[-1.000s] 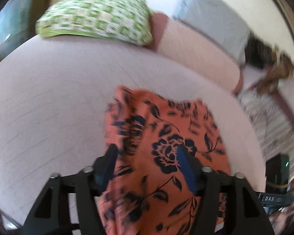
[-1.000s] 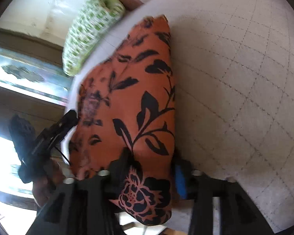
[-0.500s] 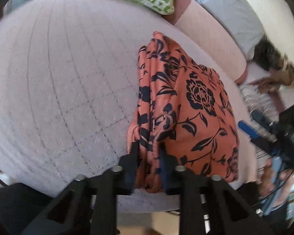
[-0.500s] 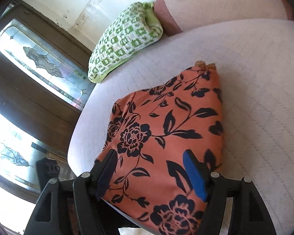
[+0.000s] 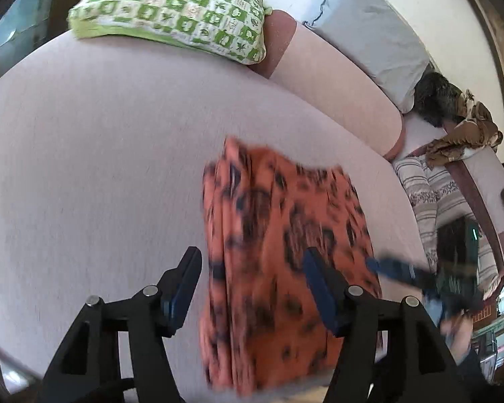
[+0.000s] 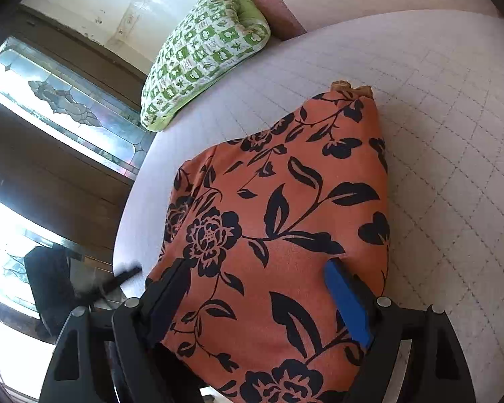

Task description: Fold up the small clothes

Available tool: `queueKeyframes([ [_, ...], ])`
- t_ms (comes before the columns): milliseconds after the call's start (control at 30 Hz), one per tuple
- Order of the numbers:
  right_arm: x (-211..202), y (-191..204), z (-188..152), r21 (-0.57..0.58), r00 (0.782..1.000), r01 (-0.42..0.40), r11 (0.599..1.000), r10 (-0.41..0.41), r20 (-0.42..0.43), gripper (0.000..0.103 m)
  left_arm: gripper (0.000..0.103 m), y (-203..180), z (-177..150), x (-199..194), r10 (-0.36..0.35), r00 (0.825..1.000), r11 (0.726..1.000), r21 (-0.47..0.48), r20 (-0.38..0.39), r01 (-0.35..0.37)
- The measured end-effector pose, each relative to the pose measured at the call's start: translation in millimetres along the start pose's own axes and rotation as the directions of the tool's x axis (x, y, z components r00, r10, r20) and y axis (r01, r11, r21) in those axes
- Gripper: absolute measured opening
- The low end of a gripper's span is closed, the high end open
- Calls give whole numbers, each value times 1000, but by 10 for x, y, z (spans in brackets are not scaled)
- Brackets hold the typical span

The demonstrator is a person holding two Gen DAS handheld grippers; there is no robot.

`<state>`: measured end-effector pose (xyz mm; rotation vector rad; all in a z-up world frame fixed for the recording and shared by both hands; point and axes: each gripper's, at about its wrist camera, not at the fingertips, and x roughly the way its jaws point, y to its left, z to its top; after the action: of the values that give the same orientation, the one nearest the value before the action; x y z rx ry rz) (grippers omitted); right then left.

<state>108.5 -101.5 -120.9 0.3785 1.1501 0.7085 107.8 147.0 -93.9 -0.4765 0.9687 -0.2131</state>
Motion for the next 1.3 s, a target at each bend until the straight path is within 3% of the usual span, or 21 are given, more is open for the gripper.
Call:
queueKeyframes([
  [167, -22, -28, -11, -7, 1000, -24, 1000, 24, -2, 85, 61, 199, 508, 646, -37, 996, 998, -59, -79, 32],
  [233, -22, -41, -19, -3, 999, -34, 999, 34, 1, 85, 30, 317, 572, 901, -48, 987, 994, -100, -152, 33],
  [300, -17, -54, -23, -4, 999, -42, 999, 42, 2, 85, 21, 367, 540, 870, -60, 990, 993, -112, -130, 46],
  [367, -23, -62, -28, -7, 999, -50, 999, 50, 5, 85, 20, 246, 461, 738, -25, 999, 1000, -1, -43, 25],
  [400, -17, -77, -35, -4, 998, -56, 998, 56, 8, 85, 22, 346, 411, 841, -13, 997, 999, -38, -80, 10],
  [467, 13, -105, -32, 10, 998, -65, 998, 65, 4, 85, 25, 455, 423, 898, -66, 994, 990, -133, -85, 54],
  [533, -29, -87, -18, 14, 998, -66, 998, 66, 4, 86, 33, 291, 454, 777, 10, 998, 997, -77, -68, -15],
  [567, -64, -82, -12, 16, 998, -70, 997, 70, 3, 86, 47, 160, 440, 694, 67, 997, 998, -18, -47, -68],
  [600, -104, -86, -10, 24, 997, -75, 997, 75, 4, 86, 56, 61, 410, 629, 77, 997, 997, 23, -32, -77],
  [667, -211, -103, -34, 61, 996, -92, 994, 90, 25, 86, 58, -129, 312, 479, 85, 996, 994, 76, -5, -84],
  [800, -318, -64, -164, 77, 987, -158, 984, 156, 36, 91, 65, -427, 56, 251, 184, 982, 970, 156, 43, -188],
  [900, -129, -98, -241, 46, 993, -112, 993, 113, -25, 92, 66, -532, -95, 171, 270, 961, 946, 171, 59, -276],
  [1100, -430, 211, -243, -31, 995, -83, 996, 85, 59, 92, 71, -603, -273, 36, 346, 935, 924, 143, 80, -354],
  [1167, -338, 163, -252, -30, 998, -16, 999, 17, 56, 95, 71, -613, -315, -13, 349, 933, 922, 148, 82, -358],
  [1233, -129, 12, -244, 13, 998, 58, 998, -58, 1, 95, 71, -620, -338, -52, 357, 930, 919, 144, 82, -366],
  [1300, -203, 34, -247, 34, 999, 31, 999, -32, 32, 95, 71, -626, -370, -94, 356, 931, 919, 148, 82, -364],
])
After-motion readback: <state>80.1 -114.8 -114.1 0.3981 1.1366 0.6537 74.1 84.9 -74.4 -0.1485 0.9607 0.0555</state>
